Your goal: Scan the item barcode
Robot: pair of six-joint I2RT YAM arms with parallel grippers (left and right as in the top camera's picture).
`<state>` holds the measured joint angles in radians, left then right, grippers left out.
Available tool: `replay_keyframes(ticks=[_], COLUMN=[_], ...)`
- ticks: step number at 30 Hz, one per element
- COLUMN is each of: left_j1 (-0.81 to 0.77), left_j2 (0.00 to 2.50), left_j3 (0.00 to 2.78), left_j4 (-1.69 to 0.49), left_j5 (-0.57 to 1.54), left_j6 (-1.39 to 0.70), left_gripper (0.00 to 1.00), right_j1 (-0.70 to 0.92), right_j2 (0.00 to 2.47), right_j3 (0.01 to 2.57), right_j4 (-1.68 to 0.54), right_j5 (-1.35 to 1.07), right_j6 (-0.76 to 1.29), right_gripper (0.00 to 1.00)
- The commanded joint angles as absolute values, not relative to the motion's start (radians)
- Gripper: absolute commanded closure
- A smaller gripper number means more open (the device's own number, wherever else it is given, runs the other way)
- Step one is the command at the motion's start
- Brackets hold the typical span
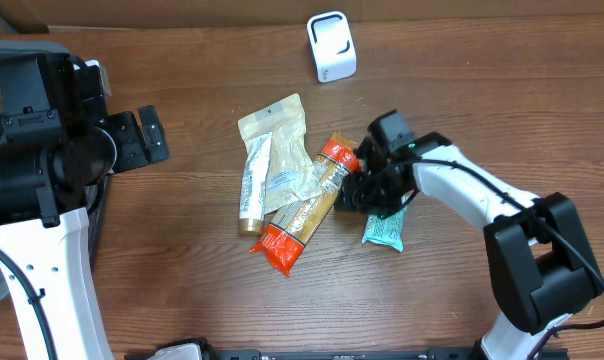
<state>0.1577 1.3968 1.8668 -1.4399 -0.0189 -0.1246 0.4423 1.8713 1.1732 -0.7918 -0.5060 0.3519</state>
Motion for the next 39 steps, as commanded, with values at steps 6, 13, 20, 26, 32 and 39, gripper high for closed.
replay_keyframes(ticks=[6,13,20,26,32,39], left_j1=[0.162,0.162,0.162,0.162,0.162,0.162], left_j2=[1.401,1.401,1.401,1.401,1.401,1.401], left_j3=[1.863,1.863,1.863,1.863,1.863,1.863], left_j4=[-1.436,-1.436,-1.436,-1.436,-1.436,-1.436], left_j5=[-0.010,-0.010,-0.010,-0.010,-0.010,-0.010], left_j6=[-0.131,-0.131,-0.131,-0.131,-0.131,-0.131], left_gripper=[0.00,0.01,0.00,0.00,0.00,0.00], right_j1=[0.421,0.253,0.083,-0.037,-0.185,-0.356], right_j2=[1.865,1.865,1.865,1.855,1.792,1.810], right_j3=[1.152,1.155,1.181,1.242,1.266,1.242], right_j4=[-0.933,-0.965,-0.952,-0.957,-0.953,-0.902], right_j5=[-0.222,-0.131,-0.136,-0.362,-0.481,-0.480], right_j6=[0.397,0.391,0.287,0.145,0.080,-0.062], right_gripper=[0.41,0.41,0.41,0.41,0.38,0.22])
